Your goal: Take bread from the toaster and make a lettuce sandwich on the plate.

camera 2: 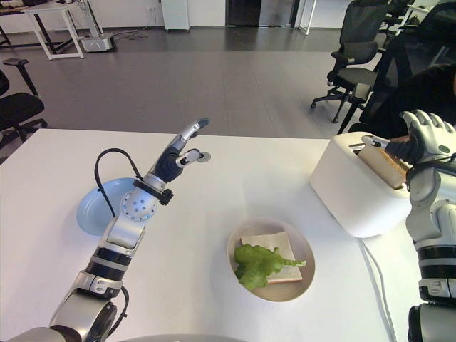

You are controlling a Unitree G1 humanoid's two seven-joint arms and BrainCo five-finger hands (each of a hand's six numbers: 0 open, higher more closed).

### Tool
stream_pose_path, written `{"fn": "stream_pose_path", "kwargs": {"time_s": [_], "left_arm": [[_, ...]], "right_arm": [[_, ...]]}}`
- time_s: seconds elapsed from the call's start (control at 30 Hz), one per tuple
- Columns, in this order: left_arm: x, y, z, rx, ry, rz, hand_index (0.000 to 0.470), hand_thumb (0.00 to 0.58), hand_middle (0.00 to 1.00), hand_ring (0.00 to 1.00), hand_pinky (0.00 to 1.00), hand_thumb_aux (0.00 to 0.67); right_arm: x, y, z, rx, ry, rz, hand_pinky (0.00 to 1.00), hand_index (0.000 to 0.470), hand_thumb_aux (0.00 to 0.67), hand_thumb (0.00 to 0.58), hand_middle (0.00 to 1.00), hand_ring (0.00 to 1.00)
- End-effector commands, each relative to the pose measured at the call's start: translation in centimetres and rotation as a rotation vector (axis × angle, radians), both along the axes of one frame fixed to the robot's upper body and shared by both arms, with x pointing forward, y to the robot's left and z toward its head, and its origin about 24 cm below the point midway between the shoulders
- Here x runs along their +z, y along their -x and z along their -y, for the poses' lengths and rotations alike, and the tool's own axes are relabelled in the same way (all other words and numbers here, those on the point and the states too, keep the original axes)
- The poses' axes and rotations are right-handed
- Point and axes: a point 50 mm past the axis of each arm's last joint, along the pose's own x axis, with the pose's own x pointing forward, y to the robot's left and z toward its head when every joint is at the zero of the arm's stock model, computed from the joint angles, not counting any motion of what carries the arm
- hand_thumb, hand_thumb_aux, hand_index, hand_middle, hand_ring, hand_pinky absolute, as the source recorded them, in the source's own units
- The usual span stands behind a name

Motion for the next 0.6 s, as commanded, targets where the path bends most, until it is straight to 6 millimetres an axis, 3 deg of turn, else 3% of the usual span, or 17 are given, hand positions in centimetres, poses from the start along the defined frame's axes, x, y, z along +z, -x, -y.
{"fn": "stream_pose_path", "kwargs": {"time_s": [0.03,0.27,0.37,0.5,0.6], "left_arm": [[-0.1,0.1,0.2,-0.008,-0.028,-0.005,0.0,0.0,0.0,0.0,0.0,0.0],[-0.3,-0.1,0.1,0.006,-0.051,-0.003,0.0,0.0,0.0,0.0,0.0,0.0],[-0.5,-0.2,0.0,0.012,-0.053,-0.007,0.0,0.0,0.0,0.0,0.0,0.0],[-0.7,-0.1,0.0,0.015,-0.055,-0.011,0.0,0.0,0.0,0.0,0.0,0.0],[-0.9,-0.1,0.1,0.014,-0.057,-0.015,0.0,0.0,0.0,0.0,0.0,0.0]], "right_arm": [[-1.5,0.1,0.4,-0.013,-0.058,-0.1,0.0,0.47,0.67,0.58,0.0,0.0],[-2.9,-0.5,-0.6,0.056,-0.16,-0.177,0.0,0.47,0.67,0.58,0.0,0.0],[-2.5,-0.8,-0.8,0.071,-0.162,-0.141,0.0,0.47,0.67,0.58,0.0,0.0],[0.2,-1.2,-0.3,0.082,-0.11,0.045,0.0,0.47,0.67,0.58,0.0,0.0],[3.8,-1.6,-2.2,0.269,-0.16,0.321,0.0,0.47,0.67,0.58,0.0,0.0]]}}
